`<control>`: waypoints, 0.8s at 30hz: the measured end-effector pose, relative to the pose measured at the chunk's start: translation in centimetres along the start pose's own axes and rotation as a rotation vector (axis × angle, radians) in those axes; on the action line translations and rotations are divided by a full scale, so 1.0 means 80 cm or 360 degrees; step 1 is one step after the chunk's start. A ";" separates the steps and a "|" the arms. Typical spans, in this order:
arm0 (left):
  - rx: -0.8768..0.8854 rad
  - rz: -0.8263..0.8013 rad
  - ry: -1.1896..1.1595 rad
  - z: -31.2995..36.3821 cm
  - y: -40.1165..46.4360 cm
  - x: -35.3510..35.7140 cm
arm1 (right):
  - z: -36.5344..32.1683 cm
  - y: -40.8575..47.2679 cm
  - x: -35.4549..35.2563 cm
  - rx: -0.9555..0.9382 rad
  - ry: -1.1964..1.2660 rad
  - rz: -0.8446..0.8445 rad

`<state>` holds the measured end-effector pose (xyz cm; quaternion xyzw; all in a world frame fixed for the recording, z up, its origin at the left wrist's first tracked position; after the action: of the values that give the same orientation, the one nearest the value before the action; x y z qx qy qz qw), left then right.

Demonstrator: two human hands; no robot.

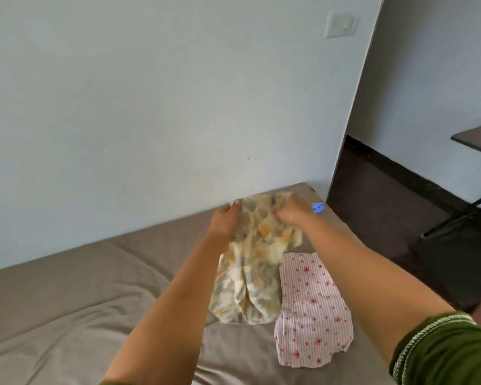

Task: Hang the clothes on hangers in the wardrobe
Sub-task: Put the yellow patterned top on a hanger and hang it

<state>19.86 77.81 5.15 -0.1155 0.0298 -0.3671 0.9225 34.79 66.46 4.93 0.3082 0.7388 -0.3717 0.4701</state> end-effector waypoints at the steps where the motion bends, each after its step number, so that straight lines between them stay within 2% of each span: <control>1: -0.0088 -0.0023 -0.0174 -0.006 0.005 0.011 | -0.007 0.000 0.012 -0.0100 -0.0165 -0.0140; 2: -0.0159 -0.0050 -0.0344 -0.011 0.007 0.021 | -0.012 0.000 0.021 -0.0199 -0.0194 -0.0205; 3: -0.0214 -0.0101 -0.0479 -0.015 0.010 0.033 | -0.015 0.002 0.029 -0.0275 -0.0045 -0.0246; 5: -0.0264 -0.0233 -0.0534 -0.023 0.019 0.054 | -0.010 0.008 0.040 -0.0300 0.0762 -0.0388; 6: -0.0260 -0.0266 -0.0497 -0.028 0.027 0.063 | -0.005 0.013 0.049 -0.0284 0.1197 -0.0573; 8: -0.0242 -0.0291 -0.0289 -0.040 0.044 0.072 | 0.008 0.026 0.067 -0.0241 0.1678 -0.0941; 10: -0.0158 -0.0210 -0.0035 -0.054 0.066 0.082 | 0.023 0.057 0.081 -0.0248 0.1539 -0.0898; 11: -0.0053 -0.0142 0.0121 -0.060 0.076 0.086 | 0.029 0.075 0.084 -0.0267 0.1349 -0.0719; 13: 0.0228 0.0160 0.0496 -0.068 0.095 0.093 | 0.042 0.112 0.084 -0.0301 0.1117 -0.0424; 14: 0.0390 0.0400 0.0652 -0.070 0.101 0.092 | 0.047 0.128 0.086 -0.0292 0.1082 -0.0408; 16: 0.0637 0.0826 0.0918 -0.073 0.113 0.090 | 0.051 0.152 0.094 -0.0305 0.0993 -0.0599; 18: 0.0709 0.1038 0.1086 -0.085 0.137 0.089 | 0.048 0.171 0.109 -0.0389 0.0893 -0.0917; 20: 0.0616 0.0964 0.1147 -0.101 0.169 0.084 | 0.044 0.203 0.124 -0.0368 0.0859 -0.1012; 24: 0.0590 0.0525 0.1395 -0.168 0.241 0.074 | 0.077 0.317 0.182 0.0050 0.1039 -0.0593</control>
<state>35.24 84.73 -12.28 0.2217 0.3666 -0.2296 0.8739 52.68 76.37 -16.79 0.2778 0.8874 -0.3443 0.1294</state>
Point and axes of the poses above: each hand's wrist, its own y-axis towards the middle knuckle, its own x-axis out of the palm, z = x × y, the point moved 3 cm from there along y, towards the middle knuckle, and after that the axes turned 9 degrees about -y, right-handed, at the moved point
